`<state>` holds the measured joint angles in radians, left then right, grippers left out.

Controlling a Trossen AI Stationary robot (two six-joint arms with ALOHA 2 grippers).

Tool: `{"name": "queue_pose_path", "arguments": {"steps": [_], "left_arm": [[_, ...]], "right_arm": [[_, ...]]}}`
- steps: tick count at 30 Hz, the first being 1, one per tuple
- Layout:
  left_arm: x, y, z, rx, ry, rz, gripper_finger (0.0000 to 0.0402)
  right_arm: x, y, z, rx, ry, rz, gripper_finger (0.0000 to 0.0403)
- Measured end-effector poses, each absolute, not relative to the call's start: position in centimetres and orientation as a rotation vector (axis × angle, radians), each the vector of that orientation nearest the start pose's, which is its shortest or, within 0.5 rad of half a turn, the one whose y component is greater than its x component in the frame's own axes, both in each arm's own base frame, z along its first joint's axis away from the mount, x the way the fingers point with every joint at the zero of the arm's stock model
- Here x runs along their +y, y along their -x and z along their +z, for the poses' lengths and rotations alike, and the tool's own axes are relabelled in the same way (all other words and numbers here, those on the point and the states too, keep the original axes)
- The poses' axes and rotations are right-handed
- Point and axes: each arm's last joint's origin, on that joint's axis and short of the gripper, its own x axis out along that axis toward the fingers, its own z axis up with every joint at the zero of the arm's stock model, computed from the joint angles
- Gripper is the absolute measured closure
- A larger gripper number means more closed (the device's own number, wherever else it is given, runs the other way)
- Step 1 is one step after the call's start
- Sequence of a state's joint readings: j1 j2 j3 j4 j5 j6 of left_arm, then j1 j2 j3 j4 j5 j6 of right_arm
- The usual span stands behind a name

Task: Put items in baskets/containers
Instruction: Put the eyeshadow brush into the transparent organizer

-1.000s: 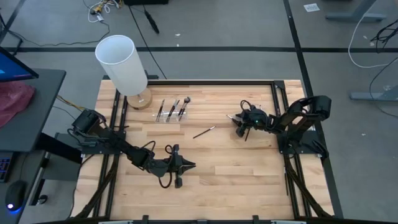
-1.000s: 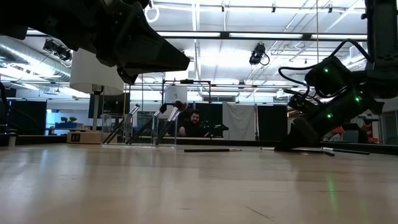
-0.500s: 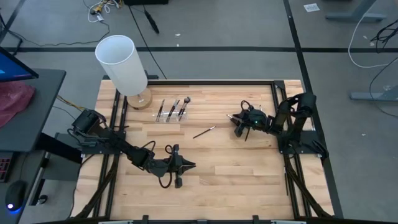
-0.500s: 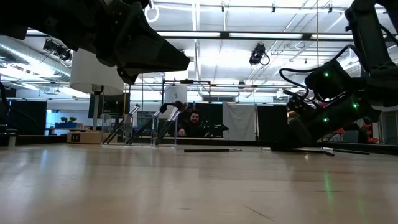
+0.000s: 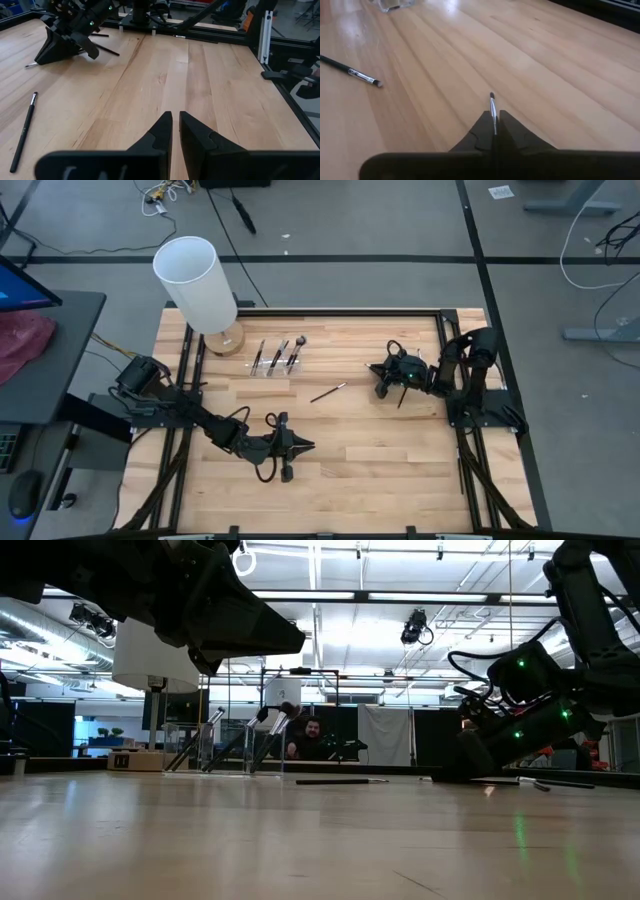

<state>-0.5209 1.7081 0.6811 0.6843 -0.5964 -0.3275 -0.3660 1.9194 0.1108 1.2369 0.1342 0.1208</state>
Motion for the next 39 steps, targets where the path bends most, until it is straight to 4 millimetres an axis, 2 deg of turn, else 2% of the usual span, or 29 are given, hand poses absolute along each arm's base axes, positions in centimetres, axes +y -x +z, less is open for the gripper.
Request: {"name": "queue_pose_path", "arguments": {"steps": [9,14,21,24,32,35,39], "left_arm": [[-14.5,-28.6,15.6,0.274,0.143,0.121,0.0367],[-14.5,-28.6,15.6,0.274,0.143,0.121,0.0367],[-14.5,-28.7,15.6,0.274,0.143,0.124,0.0367],[-14.5,-28.7,15.6,0.276,0.115,0.108,0.0367],[-14.4,-28.8,15.8,0.262,0.027,0.089,0.036],[-14.0,-29.1,15.9,0.254,0.027,0.095,0.034],[-13.5,-29.6,16.5,0.197,0.029,0.057,0.0297]], "right_arm": [[-7.3,-18.2,5.4,0.433,-0.212,-0.505,0.0394],[-7.1,-18.7,6.3,0.329,-0.241,-0.418,0.0394],[-5.7,-20.2,7.9,0.185,-0.252,-0.327,0.0394],[-4.4,-21.8,8.6,0.137,-0.243,-0.241,0.0394],[0.8,-28.2,12.5,-0.094,-0.181,0.007,0.0394],[3.3,-30.4,14.6,-0.197,-0.137,0.09,0.0394],[6.7,-32.4,17.3,-0.324,-0.072,0.178,0.0395]]}}
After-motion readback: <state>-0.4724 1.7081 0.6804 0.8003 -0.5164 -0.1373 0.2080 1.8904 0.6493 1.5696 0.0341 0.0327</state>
